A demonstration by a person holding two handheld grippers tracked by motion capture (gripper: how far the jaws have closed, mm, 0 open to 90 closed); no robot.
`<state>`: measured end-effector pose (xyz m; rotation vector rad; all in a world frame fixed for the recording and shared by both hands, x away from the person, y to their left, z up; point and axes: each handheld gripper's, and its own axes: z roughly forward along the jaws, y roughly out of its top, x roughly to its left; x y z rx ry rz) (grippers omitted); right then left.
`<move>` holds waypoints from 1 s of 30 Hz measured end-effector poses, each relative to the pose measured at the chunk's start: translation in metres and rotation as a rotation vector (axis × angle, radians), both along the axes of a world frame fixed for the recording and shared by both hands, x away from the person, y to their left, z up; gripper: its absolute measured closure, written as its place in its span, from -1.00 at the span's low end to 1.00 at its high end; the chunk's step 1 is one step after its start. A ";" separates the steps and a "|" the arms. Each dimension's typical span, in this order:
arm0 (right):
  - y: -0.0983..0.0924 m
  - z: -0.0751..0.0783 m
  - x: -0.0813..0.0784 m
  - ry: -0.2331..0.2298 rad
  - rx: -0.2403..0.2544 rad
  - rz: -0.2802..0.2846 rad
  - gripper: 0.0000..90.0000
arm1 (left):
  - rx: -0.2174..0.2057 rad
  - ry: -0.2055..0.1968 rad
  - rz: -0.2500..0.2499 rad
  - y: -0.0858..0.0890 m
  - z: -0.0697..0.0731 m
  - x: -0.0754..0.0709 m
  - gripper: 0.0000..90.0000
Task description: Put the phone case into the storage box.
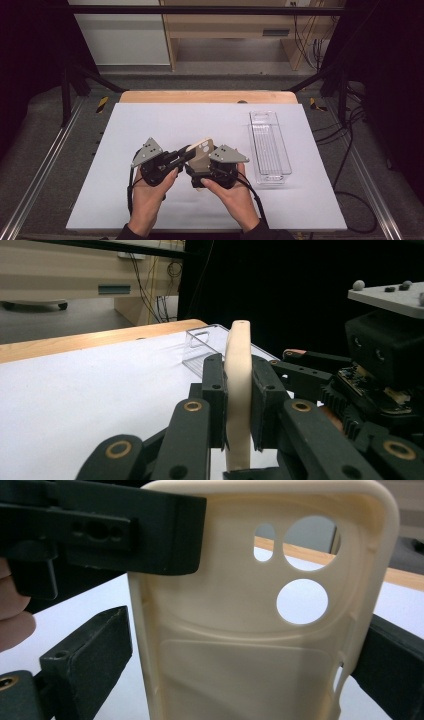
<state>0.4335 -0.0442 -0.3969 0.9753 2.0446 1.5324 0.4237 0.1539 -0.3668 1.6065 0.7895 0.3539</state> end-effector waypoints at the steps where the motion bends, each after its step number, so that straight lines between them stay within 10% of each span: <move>1: 0.000 0.000 0.000 0.000 0.000 0.000 -0.92 | 0.000 0.000 0.000 0.000 0.000 0.000 0.77; 20: 0.007 0.003 0.002 0.054 -0.032 -0.052 -0.75 | -0.012 0.011 0.000 0.004 -0.003 0.002 0.75; 30: -0.002 0.009 0.013 0.082 -0.030 -0.111 -0.74 | -0.046 -0.086 0.078 0.022 0.014 -0.005 0.37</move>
